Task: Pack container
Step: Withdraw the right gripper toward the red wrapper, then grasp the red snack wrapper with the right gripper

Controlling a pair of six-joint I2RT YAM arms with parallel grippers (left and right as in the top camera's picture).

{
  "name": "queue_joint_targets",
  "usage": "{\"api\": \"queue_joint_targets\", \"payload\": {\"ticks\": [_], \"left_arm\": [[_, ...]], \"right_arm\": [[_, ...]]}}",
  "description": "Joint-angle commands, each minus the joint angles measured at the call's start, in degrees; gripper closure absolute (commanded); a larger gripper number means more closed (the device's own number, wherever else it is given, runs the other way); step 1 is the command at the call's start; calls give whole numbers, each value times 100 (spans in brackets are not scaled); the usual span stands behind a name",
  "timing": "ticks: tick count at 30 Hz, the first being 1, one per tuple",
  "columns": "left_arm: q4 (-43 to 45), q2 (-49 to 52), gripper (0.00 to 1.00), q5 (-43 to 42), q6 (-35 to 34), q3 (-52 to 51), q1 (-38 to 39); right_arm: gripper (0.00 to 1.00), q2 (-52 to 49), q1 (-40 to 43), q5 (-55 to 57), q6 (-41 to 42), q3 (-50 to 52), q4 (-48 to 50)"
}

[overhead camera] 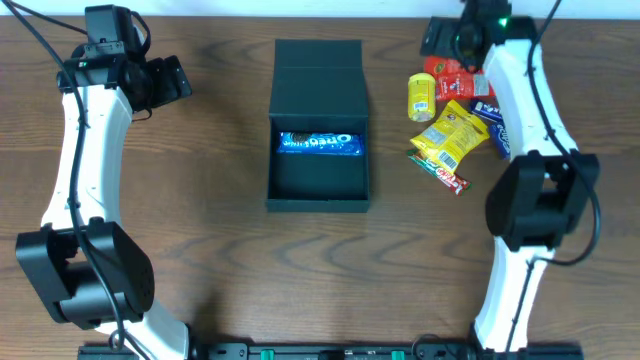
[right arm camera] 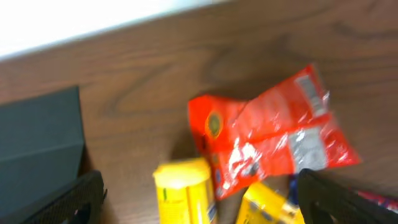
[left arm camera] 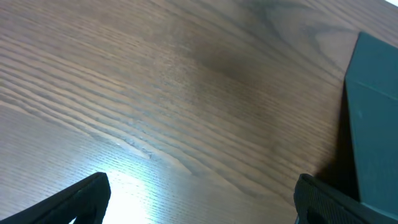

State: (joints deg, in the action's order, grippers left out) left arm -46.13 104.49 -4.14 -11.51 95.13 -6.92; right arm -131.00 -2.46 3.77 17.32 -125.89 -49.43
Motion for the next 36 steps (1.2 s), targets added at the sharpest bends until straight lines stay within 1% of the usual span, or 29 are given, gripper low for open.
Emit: {"api": "queue_joint_targets", "payload": {"ticks": [1, 3, 9, 23, 30, 32, 33, 35, 36], "left_arm": [[-17, 61, 5, 0, 120, -24, -9], [-13, 61, 5, 0, 120, -24, -9], [-11, 61, 5, 0, 120, -24, -9], [-20, 61, 4, 2, 122, -24, -9], [-17, 61, 5, 2, 122, -24, -9], [-15, 61, 5, 2, 120, -24, -9], [-15, 61, 5, 2, 122, -24, -9], [-15, 61, 4, 2, 120, -24, -9], [-13, 61, 4, 2, 120, -24, -9]], "right_arm": [[1, -516, 304, 284, -109, -815, -247], [1, -717, 411, 258, -177, -1001, -260], [1, -1102, 514, 225, -673, -1014, -260], [1, -1775, 557, -15, -820, -1012, -175], [1, -1897, 564, -13, -820, -1012, -184], [4, -1928, 564, -11, -820, -1012, -223], [9, -1945, 564, -11, -820, -1012, -223], [23, -1945, 564, -9, -820, -1012, -240], [29, -1945, 564, 4, -820, -1012, -238]]}}
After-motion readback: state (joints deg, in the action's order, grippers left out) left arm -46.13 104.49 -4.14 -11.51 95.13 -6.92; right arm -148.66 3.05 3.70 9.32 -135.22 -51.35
